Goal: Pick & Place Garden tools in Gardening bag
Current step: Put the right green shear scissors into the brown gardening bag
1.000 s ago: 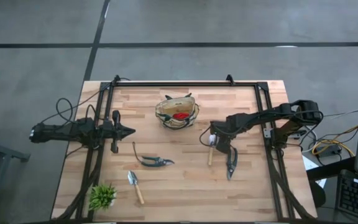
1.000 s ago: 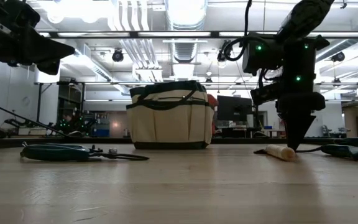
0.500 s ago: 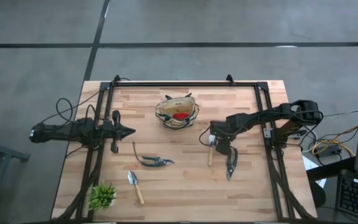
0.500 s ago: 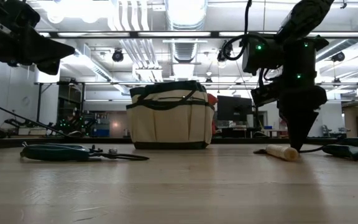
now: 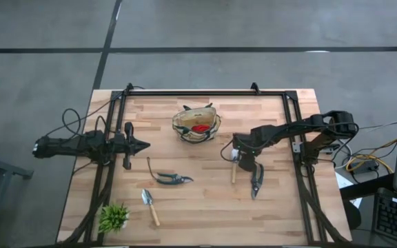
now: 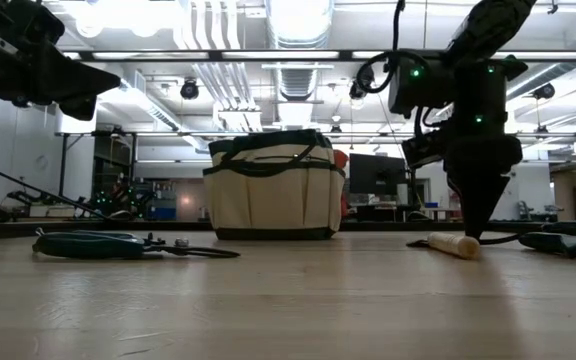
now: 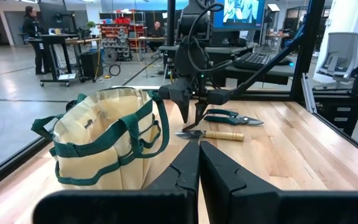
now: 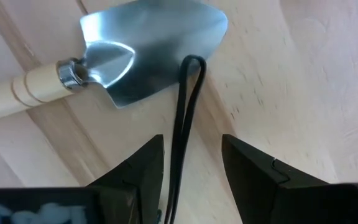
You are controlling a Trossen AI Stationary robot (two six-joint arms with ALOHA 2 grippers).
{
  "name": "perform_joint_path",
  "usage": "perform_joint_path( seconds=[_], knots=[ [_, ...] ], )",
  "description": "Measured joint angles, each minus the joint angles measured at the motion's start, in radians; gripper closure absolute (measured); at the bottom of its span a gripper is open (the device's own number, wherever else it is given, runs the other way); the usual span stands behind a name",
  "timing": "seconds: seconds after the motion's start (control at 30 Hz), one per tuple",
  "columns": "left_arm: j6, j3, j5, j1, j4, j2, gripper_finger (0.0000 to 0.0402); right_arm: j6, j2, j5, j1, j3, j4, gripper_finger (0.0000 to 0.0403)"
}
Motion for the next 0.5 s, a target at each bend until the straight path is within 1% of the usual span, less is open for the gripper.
perform_joint_path(
  seconds=[0.33, 0.5],
  knots=[
    [0.0, 0.0, 0.0, 0.0, 0.0, 0.0, 0.0387, 0.007, 0.003, 0.008, 0.0, -0.003, 0.014, 0.0261],
    [0.0, 0.0, 0.0, 0.0, 0.0, 0.0, 0.0387, 0.005, 0.003, 0.008, 0.0, -0.005, 0.054, 0.0268]
  ],
)
